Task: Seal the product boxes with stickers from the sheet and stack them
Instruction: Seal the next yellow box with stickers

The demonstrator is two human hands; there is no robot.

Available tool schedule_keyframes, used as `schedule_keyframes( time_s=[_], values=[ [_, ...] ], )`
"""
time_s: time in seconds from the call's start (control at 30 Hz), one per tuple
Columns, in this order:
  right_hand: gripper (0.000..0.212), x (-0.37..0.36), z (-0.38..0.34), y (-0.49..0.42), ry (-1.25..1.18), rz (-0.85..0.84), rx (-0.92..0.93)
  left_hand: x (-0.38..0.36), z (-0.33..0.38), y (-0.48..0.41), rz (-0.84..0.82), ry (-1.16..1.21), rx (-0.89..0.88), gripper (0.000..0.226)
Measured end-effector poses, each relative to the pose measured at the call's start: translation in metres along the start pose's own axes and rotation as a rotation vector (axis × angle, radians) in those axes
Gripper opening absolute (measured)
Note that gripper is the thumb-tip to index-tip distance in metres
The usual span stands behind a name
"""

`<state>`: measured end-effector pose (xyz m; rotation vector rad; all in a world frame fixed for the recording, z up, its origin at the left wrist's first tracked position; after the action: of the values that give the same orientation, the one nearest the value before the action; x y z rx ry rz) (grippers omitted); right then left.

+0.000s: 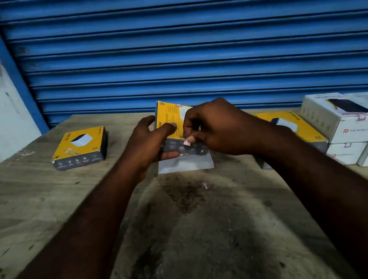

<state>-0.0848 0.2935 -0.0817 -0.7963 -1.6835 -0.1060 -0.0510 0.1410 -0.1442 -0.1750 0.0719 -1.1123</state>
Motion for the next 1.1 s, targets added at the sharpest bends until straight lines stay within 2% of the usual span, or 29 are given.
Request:
schedule_keyframes(
  time_s=[0.23,0.4,0.63,0.77,1.1],
  values=[
    [0.002,-0.0031,-0.0015,-0.0011,0.024,0.044,0.022,-0.0038,0.0008,0.0015,0.036,0.009,0.025,0.037],
    [0.002,-0.0058,-0.0015,-0.0007,0.039,0.057,0.034,-0.0027,-0.0022,0.0008,0.050,0.016,0.040,0.051],
    [0.003,-0.0060,-0.0022,0.0011,0.064,0.069,0.033,-0.0040,0.0001,0.0037,0.043,0.015,0.042,0.045],
    [0.011,-0.0074,-0.0040,0.0027,0.101,0.074,0.041,-0.0048,0.0015,0.0051,0.043,0.008,0.034,0.046],
    [0.006,-0.0079,-0.0056,0.0039,0.156,0.118,0.071,-0.0071,-0.0004,0.0049,0.049,0.009,0.031,0.048]
  ],
)
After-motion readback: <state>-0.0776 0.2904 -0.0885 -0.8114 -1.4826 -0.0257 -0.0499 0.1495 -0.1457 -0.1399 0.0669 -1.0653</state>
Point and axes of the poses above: each hand's wrist, its own y-axis away from the middle knuckle, its own x-axis out of the back of the hand, z = x × y, the point moved 5 cm from there along -y, towards the middle knuckle, and after that the axes turned 6 degrees about -x, right-handed, at the moved point
